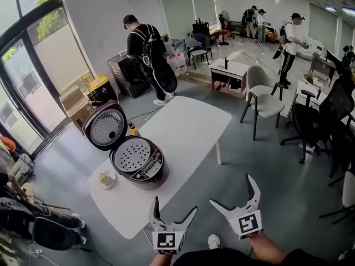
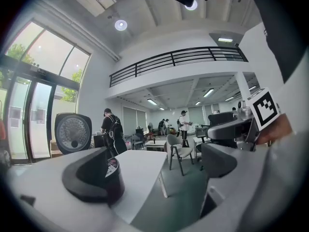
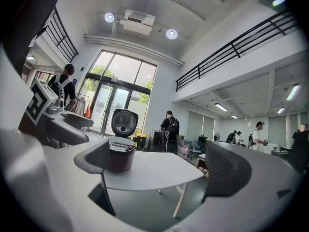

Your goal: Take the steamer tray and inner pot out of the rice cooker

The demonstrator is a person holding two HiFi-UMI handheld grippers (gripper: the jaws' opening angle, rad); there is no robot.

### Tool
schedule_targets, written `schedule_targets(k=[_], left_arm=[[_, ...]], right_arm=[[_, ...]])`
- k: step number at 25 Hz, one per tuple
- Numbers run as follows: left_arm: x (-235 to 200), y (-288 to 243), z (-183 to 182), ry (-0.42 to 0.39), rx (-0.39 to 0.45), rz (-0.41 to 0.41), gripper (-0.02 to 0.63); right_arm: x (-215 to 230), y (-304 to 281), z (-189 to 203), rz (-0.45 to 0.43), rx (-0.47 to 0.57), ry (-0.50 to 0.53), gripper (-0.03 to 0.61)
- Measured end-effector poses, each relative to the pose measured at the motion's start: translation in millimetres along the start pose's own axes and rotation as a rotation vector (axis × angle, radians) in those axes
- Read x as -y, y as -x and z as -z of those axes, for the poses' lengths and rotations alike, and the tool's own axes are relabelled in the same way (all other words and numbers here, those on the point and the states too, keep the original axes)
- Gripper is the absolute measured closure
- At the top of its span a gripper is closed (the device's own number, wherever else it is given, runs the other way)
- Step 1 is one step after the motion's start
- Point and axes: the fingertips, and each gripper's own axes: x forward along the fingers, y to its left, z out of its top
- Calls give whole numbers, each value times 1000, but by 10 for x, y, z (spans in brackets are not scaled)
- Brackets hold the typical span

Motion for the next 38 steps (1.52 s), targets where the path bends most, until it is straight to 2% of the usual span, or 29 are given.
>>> schedule_targets(k=[6, 12, 19, 26, 34, 38], left_arm=[[-209, -214, 51, 10, -7, -106, 21], [-495, -273, 111, 31, -35, -195, 23], [-1175, -433, 117, 69, -40, -320, 30], [-1908, -594, 53, 119, -13, -401, 34], [-2639, -757, 39, 147, -27, -445, 37], [-2935, -786, 24, 163, -21, -462, 38]], right_arm=[[106, -409, 100, -97, 14, -8, -14], [4, -759, 292, -180, 7, -36, -14], [-150, -1576, 74, -268, 42, 4, -14], [-461, -2378, -60, -336, 61, -17, -14], [-698, -3098, -355, -366, 100, 19, -14], [-828, -3423, -369, -383, 80, 35, -14]])
